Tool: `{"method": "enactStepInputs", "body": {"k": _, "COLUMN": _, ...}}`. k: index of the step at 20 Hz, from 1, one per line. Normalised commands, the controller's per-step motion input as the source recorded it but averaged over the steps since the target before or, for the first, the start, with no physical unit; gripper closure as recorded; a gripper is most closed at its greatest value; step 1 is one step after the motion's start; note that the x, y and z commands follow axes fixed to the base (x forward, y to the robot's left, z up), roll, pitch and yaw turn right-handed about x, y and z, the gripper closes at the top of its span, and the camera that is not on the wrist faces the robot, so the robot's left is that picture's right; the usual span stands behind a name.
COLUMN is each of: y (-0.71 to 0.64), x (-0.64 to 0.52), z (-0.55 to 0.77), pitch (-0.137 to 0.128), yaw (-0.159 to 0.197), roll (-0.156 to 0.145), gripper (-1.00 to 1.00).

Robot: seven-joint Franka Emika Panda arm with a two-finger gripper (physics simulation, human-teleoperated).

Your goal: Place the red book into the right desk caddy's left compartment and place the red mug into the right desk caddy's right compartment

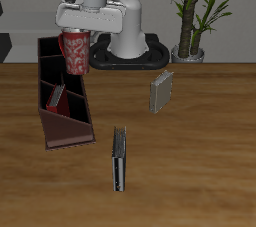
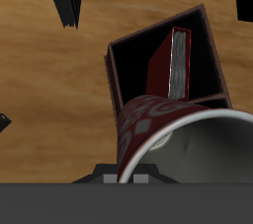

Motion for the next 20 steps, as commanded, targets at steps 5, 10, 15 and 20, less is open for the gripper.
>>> {"method": "enactStepInputs", "body": {"k": 5, "y": -0.09, "x": -0.29, "z": -0.09, "pitch": -0.001, "yaw": -0.046, "roll": -0.018, "gripper": 1.00}}
{"method": "enactStepInputs", "body": {"k": 10, "y": -0.11, "x": -0.29, "z": -0.06, "pitch": 0.014, "yaw": -0.037, "roll": 0.024, "gripper": 1.00}}
{"method": "enactStepInputs", "body": {"k": 15, "y": -0.10, "x": -0.22, "z": -0.01, "pitch": 0.034, "yaw": -0.038, "roll": 0.023, "gripper": 1.00}}
{"method": "enactStepInputs", "body": {"k": 20, "y": -0.21, "x": -0.23, "z": 0.02, "pitch": 0.006, "yaw": -0.013, "roll": -0.051, "gripper": 1.00}}
